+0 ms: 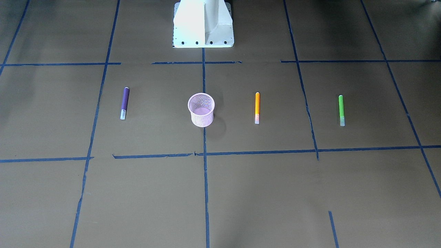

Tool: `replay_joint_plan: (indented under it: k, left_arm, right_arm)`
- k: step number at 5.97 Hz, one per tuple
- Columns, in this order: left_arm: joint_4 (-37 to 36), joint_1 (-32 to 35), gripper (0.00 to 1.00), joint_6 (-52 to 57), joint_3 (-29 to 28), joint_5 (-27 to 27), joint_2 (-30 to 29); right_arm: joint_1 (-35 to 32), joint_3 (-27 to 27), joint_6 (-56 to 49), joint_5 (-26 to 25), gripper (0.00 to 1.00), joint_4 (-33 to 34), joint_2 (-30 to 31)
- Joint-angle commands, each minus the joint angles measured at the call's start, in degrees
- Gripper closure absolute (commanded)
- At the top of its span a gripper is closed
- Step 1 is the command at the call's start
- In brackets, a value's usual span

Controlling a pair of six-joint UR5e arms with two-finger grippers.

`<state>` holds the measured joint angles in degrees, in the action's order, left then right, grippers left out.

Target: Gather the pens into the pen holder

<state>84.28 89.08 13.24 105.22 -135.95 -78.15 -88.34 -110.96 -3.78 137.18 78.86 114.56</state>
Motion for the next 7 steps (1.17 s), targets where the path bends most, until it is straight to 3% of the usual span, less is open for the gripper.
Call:
replay_joint_plan:
  k: [1, 2, 3, 5, 6, 7]
  left_arm:
    - [0.18, 0.04, 0.00, 0.38, 0.59, -0.37, 0.54]
    - [1.22, -0.22, 0.00, 0.38, 0.95, -1.50, 0.20]
    - [7.15, -3.70, 0.00, -3.45, 0.51, -7.52, 0.11]
    - [9.84, -14.30, 0.00, -11.65, -0.45, -7.84, -6.53]
    - [10.11, -21.59, 0.00, -19.84, -0.72, -6.01, -8.58]
    - [10.46, -26.10, 0.00, -27.58, -0.81, 2.36, -11.47]
  right_arm:
    - [0.01, 0.05, -0.17, 0.10, 0.00, -0.81, 0.22]
    - [0.01, 0.05, -0.26, 0.10, 0.00, -1.51, 0.23]
    - [0.01, -0.04, -0.17, 0.28, 0.00, -1.52, 0.23]
    - [0.01, 0.48, -1.04, 0.46, 0.00, -1.43, 0.31]
    - [0.01, 0.57, -0.88, 0.63, 0.00, -1.17, 0.23]
    - [0.09, 0.57, -1.05, 0.63, 0.00, -1.17, 0.23]
